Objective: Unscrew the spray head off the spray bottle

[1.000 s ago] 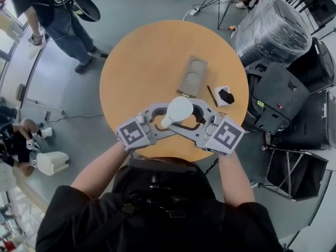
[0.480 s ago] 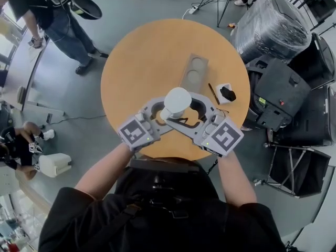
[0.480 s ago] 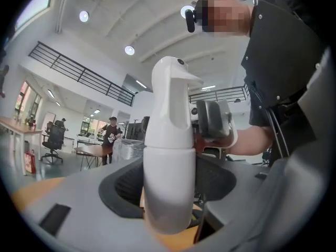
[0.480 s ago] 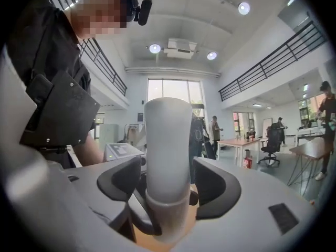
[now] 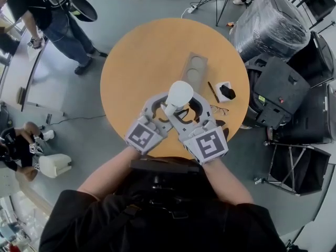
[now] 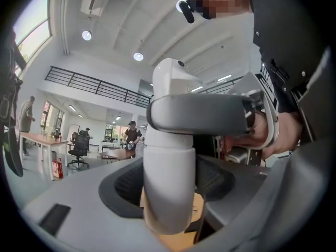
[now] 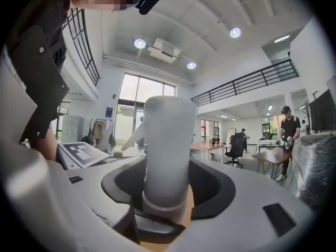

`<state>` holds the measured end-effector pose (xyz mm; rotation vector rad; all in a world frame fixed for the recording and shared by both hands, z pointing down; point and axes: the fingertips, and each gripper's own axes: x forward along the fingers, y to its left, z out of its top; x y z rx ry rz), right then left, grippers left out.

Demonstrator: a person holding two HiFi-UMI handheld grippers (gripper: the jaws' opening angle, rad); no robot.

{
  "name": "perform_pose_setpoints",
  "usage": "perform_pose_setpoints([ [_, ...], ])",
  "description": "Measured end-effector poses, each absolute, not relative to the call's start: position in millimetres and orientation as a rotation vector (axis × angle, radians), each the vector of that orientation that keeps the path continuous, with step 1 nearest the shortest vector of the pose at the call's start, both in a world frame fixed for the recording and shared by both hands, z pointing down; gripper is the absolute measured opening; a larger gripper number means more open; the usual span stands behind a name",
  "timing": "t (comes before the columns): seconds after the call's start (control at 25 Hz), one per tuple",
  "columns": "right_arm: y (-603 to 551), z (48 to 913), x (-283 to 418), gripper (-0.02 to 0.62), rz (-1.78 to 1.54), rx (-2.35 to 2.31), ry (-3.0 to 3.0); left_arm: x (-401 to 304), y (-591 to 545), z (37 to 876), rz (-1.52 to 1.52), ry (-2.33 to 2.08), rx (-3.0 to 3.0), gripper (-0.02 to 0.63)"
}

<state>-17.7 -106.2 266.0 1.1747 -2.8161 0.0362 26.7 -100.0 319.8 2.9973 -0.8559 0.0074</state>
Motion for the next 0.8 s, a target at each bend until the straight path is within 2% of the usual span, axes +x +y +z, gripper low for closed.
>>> perform_pose_setpoints([
  [0.48,-59,261,-25,0.262,0.101,0.485,-3.064,30,-51,316,-0.026,-0.196,3.091,0.307],
  [0.8,-52,262,-28,0.262,0.122,0.323,-3.057,26,-43,326,0.059,-0.032,3.102,0.308],
])
